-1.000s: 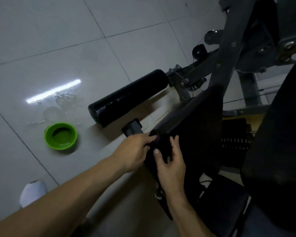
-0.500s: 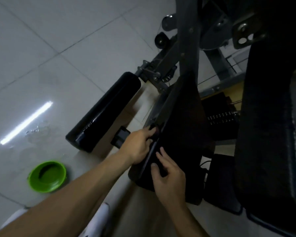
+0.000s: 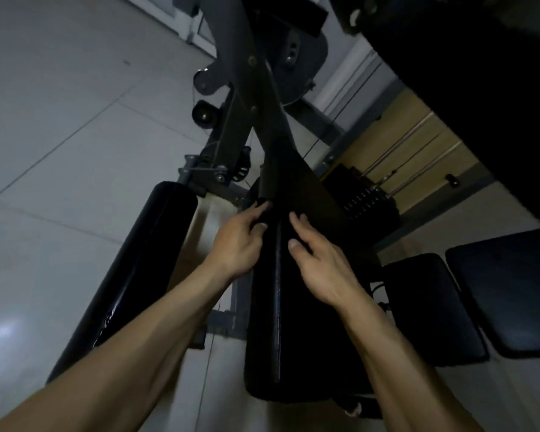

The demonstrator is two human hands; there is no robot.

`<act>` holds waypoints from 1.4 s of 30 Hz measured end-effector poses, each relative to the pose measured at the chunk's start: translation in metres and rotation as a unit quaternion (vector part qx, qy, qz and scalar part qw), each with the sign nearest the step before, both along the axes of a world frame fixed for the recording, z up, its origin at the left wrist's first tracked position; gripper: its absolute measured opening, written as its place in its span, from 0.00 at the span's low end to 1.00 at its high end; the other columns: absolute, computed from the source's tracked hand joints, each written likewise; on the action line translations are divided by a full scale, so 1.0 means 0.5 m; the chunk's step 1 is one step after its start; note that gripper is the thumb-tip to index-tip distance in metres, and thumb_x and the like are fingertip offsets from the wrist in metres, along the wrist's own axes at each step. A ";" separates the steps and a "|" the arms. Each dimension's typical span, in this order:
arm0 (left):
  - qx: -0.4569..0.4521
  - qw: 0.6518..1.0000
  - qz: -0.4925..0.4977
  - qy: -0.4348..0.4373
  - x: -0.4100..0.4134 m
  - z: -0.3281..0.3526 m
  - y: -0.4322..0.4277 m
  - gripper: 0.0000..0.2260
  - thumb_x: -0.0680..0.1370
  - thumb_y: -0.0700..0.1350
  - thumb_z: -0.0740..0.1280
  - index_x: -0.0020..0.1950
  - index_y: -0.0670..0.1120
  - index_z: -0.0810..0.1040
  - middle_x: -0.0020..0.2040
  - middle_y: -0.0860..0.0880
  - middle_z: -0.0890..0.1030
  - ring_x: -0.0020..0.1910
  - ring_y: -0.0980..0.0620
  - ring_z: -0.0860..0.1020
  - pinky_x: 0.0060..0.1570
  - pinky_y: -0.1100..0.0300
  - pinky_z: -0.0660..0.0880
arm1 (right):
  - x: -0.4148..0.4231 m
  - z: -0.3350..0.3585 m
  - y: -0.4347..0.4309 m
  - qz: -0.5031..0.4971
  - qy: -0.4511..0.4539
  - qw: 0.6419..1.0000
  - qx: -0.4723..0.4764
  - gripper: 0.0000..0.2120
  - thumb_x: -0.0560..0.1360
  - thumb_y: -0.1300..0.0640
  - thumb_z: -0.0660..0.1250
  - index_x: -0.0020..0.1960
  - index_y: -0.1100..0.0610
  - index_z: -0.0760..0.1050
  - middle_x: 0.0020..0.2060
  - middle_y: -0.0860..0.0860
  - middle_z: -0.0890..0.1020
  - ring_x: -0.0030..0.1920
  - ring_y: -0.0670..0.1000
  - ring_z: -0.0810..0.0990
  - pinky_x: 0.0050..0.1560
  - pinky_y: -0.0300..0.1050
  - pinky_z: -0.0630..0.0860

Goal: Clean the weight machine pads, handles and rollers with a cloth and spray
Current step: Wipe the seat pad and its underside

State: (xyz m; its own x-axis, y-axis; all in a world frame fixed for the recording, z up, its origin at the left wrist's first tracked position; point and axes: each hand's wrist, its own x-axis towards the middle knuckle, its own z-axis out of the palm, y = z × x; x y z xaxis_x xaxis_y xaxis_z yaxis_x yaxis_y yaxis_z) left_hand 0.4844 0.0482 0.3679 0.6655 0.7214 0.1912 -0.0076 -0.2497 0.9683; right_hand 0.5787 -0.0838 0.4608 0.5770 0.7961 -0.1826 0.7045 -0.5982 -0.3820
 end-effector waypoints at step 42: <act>0.021 0.999 0.022 0.011 0.258 0.028 0.221 0.17 0.84 0.46 0.62 0.72 0.48 0.78 0.67 0.44 0.81 0.66 0.43 0.77 0.66 0.51 0.74 | 0.084 -0.061 0.109 -0.082 -0.014 0.989 0.121 0.23 0.88 0.46 0.49 0.82 0.42 0.58 0.82 0.41 0.57 0.82 0.44 0.53 0.82 0.49 0.51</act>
